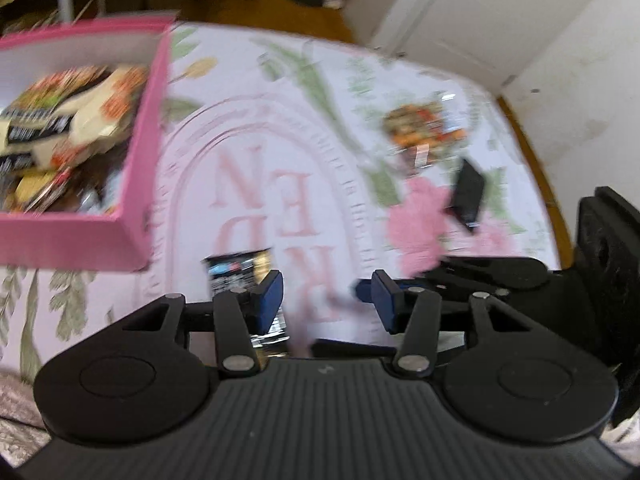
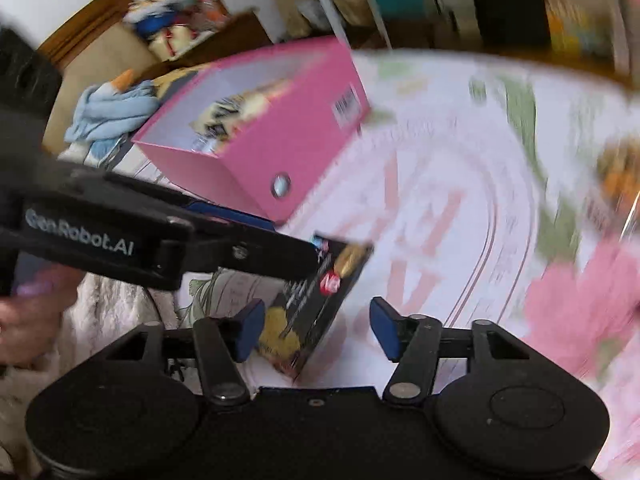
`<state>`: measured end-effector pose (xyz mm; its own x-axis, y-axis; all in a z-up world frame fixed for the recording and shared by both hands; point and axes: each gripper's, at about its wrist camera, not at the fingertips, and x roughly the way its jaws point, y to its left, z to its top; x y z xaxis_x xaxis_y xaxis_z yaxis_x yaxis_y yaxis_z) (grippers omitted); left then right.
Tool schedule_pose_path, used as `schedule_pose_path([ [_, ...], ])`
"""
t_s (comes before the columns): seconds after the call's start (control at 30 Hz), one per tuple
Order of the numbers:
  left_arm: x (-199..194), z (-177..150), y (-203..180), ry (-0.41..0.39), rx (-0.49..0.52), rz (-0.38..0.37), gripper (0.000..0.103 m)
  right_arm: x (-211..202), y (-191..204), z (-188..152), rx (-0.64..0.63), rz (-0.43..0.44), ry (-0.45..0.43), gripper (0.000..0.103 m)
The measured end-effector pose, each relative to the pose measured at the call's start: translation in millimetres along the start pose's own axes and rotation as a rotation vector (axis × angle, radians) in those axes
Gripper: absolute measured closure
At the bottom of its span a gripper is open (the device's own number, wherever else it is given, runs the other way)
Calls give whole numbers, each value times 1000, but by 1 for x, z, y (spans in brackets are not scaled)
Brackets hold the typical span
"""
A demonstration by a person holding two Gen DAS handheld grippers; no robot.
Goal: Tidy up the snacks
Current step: 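Carry the NB cracker pack into the pink box and open the left gripper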
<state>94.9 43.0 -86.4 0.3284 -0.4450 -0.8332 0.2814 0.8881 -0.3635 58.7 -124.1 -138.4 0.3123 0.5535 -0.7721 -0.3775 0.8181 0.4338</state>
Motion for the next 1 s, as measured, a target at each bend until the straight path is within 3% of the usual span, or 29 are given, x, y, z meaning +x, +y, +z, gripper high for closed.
schedule_pose_path([
  [0.07, 13, -1, 16, 27, -40, 33, 55, 16, -7, -2, 46, 38, 43, 33],
  [0.23, 45, -6, 38, 102, -92, 81, 51, 52, 8, -8, 29, 26, 114, 22],
  [0.37, 65, -16, 48, 202, -145, 35, 49, 62, 31, -10, -90, -42, 81, 21],
  [0.5, 64, -22, 44, 210, -154, -2, 51, 64, 42, -10, -198, -131, 60, 41],
  [0.6, 61, -24, 40, 213, -163, -12, 51, 56, 42, -10, -205, -152, 54, 46],
  [0.83, 38, -25, 26, 179, -166, -22, 51, 30, 57, -10, -243, -178, 16, 50],
  [1.0, 6, -23, 25, 157, -207, -52, 51, 6, 77, 3, -260, -148, -39, 50],
])
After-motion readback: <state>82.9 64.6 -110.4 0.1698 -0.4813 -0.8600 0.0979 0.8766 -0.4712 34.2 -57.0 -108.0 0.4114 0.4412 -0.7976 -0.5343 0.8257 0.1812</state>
